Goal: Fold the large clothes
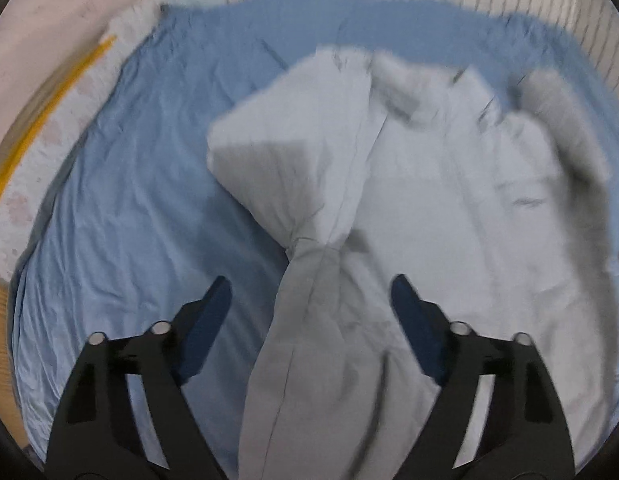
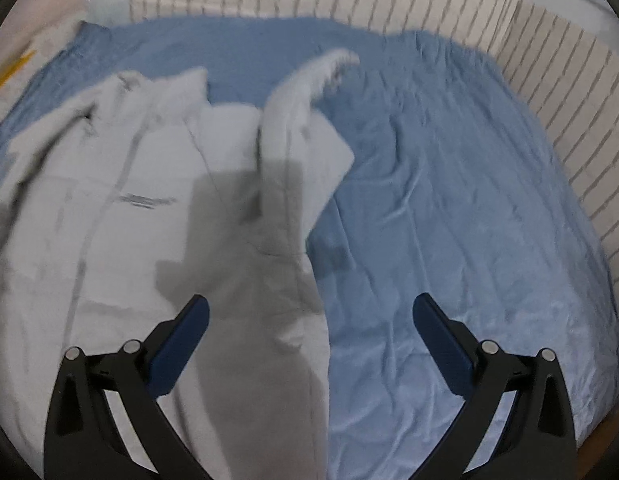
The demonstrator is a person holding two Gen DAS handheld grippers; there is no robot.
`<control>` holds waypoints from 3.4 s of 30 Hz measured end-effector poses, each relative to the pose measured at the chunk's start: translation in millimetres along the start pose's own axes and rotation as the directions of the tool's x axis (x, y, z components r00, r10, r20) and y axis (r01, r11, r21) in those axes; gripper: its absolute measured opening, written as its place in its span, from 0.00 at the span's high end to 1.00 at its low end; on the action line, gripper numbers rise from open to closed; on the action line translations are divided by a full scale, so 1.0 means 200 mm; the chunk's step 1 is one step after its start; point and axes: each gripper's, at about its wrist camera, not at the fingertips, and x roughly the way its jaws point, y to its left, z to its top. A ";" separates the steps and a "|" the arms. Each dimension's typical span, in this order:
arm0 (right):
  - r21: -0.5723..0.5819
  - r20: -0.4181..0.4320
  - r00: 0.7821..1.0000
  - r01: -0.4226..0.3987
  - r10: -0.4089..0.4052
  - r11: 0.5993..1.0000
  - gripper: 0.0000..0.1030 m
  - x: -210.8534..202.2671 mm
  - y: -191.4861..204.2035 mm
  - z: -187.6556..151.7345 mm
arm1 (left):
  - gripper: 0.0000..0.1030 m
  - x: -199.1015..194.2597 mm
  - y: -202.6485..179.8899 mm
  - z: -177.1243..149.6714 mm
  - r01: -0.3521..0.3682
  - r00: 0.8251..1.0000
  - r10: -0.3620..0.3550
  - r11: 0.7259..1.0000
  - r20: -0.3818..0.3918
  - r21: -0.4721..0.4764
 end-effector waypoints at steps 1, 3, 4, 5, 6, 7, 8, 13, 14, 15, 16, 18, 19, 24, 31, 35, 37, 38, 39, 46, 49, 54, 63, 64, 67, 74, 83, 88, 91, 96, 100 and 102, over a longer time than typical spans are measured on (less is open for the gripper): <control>-0.006 -0.014 1.000 0.006 -0.006 1.000 0.01 0.06 0.00 0.01 | 0.23 0.05 0.00 0.01 0.006 1.000 -0.006 1.000 -0.014 -0.005; -0.035 -0.091 0.995 0.025 -0.028 0.999 0.03 0.25 0.02 0.02 | 0.28 0.21 -0.01 0.02 0.004 0.997 -0.004 1.000 -0.072 -0.009; -0.044 -0.135 0.991 0.020 -0.026 0.999 0.12 0.32 0.02 0.01 | 0.38 0.28 -0.01 0.01 -0.019 0.995 0.019 1.000 -0.103 -0.004; -0.044 -0.187 0.982 -0.015 0.006 0.999 0.15 0.39 0.02 -0.01 | 0.45 0.36 0.00 -0.01 -0.031 0.988 0.030 1.000 -0.154 -0.003; -0.022 -0.236 0.969 -0.078 0.070 0.997 0.17 0.44 0.02 -0.04 | 0.53 0.42 0.02 -0.03 -0.033 0.981 0.031 0.999 -0.189 -0.007; 0.001 -0.266 0.957 -0.123 0.118 0.992 0.18 0.47 0.01 -0.06 | 0.50 0.46 0.04 -0.06 -0.032 0.977 0.028 0.999 -0.212 -0.018; 0.037 -0.292 0.939 -0.180 0.183 0.983 0.19 0.49 0.00 -0.10 | 0.47 0.49 0.09 -0.08 -0.005 0.979 -0.005 0.999 -0.206 -0.047; 0.090 -0.244 0.920 -0.293 0.306 0.952 0.75 0.42 -0.03 -0.19 | 0.63 0.50 0.18 -0.11 0.071 0.977 -0.093 0.991 -0.190 -0.117; 0.058 -0.240 0.923 -0.296 0.301 0.953 0.78 0.40 0.00 -0.19 | 0.69 0.48 0.13 -0.11 0.077 0.976 -0.093 0.993 -0.197 -0.085; 0.007 -0.232 0.939 -0.260 0.255 0.966 0.85 0.38 0.04 -0.18 | 0.78 0.47 0.10 -0.11 0.058 0.977 -0.070 0.996 -0.201 -0.065; -0.031 -0.221 0.949 -0.237 0.224 0.971 0.90 0.35 0.07 -0.17 | 0.88 0.45 0.06 -0.12 0.039 0.978 -0.046 0.998 -0.202 -0.039; -0.116 -0.180 0.973 -0.167 0.144 0.979 0.93 0.29 0.10 -0.17 | 0.92 0.40 -0.02 -0.15 0.020 0.979 -0.021 1.000 -0.203 -0.005; -0.150 -0.149 0.984 -0.123 0.100 0.981 0.94 0.25 0.09 -0.18 | 0.94 0.38 -0.04 -0.17 0.027 0.979 -0.027 1.000 -0.204 -0.003; -0.167 -0.105 0.994 -0.029 0.012 0.986 0.95 0.10 -0.09 -0.26 | 0.95 0.20 -0.20 -0.31 0.073 0.981 -0.071 0.997 -0.181 0.003; 0.023 -0.184 0.983 0.017 -0.012 1.000 1.00 0.11 -0.49 -0.45 | 0.78 0.16 -0.08 -0.36 0.077 0.985 -0.081 0.996 -0.150 -0.035; 0.118 -0.094 0.994 -0.036 0.047 0.992 0.96 -0.01 -0.54 -0.38 | 0.36 0.09 0.04 -0.32 -0.006 0.995 0.003 0.999 -0.095 -0.032; 0.122 -0.071 0.996 -0.050 0.059 0.991 0.75 0.00 -0.48 -0.32 | 0.27 0.05 0.11 -0.31 -0.026 0.997 0.023 0.999 -0.079 -0.035; 0.117 -0.058 0.996 -0.057 0.064 0.991 0.62 0.00 -0.45 -0.31 | 0.27 0.03 0.13 -0.29 -0.015 0.997 0.012 0.999 -0.075 -0.039; 0.102 -0.036 0.997 -0.064 0.068 0.993 0.43 0.00 -0.39 -0.26 | 0.27 0.03 0.15 -0.28 -0.011 0.997 0.008 0.999 -0.070 -0.037; -0.029 0.027 0.997 -0.069 0.070 0.997 0.24 0.01 -0.01 -0.08 | 0.07 -0.09 0.11 -0.05 -0.015 1.000 0.015 1.000 0.011 0.001; -0.092 0.022 0.998 -0.052 0.054 0.994 0.24 0.05 0.13 -0.07 | 0.06 -0.02 0.04 0.10 -0.084 0.996 0.082 0.996 0.039 0.036; -0.113 -0.011 0.998 -0.061 0.060 0.992 0.24 0.08 0.24 -0.12 | 0.06 0.28 -0.10 0.31 -0.118 0.993 0.119 0.992 -0.026 0.045; -0.104 -0.042 0.996 -0.077 0.073 0.992 0.24 0.15 0.20 -0.25 | 0.93 0.38 0.00 0.37 -0.113 0.994 0.111 0.991 0.020 0.078; -0.100 -0.043 0.996 -0.077 0.073 0.992 0.24 0.15 0.20 -0.25 | 0.94 0.34 0.01 0.34 -0.121 0.992 0.117 0.986 0.046 0.114; -0.099 -0.034 0.997 -0.074 0.071 0.992 0.24 0.12 0.21 -0.26 | 0.95 0.26 0.04 0.17 -0.109 0.992 0.087 0.961 0.096 0.253; -0.118 -0.012 0.995 -0.098 0.097 0.988 0.24 0.02 0.31 -0.23 | 0.95 0.10 0.20 -0.34 -0.056 0.996 0.011 0.852 0.090 0.521; -0.224 0.007 0.990 -0.135 0.140 0.965 0.24 -0.04 0.62 -0.02 | 0.40 0.03 0.66 -0.33 0.005 0.996 -0.024 0.979 0.091 0.204; -0.282 0.059 0.977 -0.179 0.203 0.943 0.22 -0.11 0.80 0.20 | 0.04 -0.15 0.86 -0.43 0.020 0.991 -0.027 0.998 0.131 0.051; -0.306 0.072 0.965 -0.221 0.254 0.926 0.22 -0.12 0.92 0.34 | 0.03 -0.18 0.89 -0.57 -0.044 0.992 0.043 0.999 0.115 0.004; -0.371 0.084 0.948 -0.256 0.307 0.893 0.22 -0.10 1.17 0.59 | 0.03 0.04 0.91 -0.50 -0.139 0.990 0.142 0.983 0.018 -0.122; -0.446 0.063 0.947 -0.256 0.316 0.858 0.22 0.00 1.37 0.73 | 0.03 0.20 0.96 -0.38 -0.144 0.990 0.141 0.972 -0.030 -0.183; -0.462 0.035 0.947 -0.268 0.319 0.845 0.22 0.05 1.45 0.77 | 0.03 0.25 0.97 -0.35 -0.122 0.992 0.115 0.973 -0.046 -0.197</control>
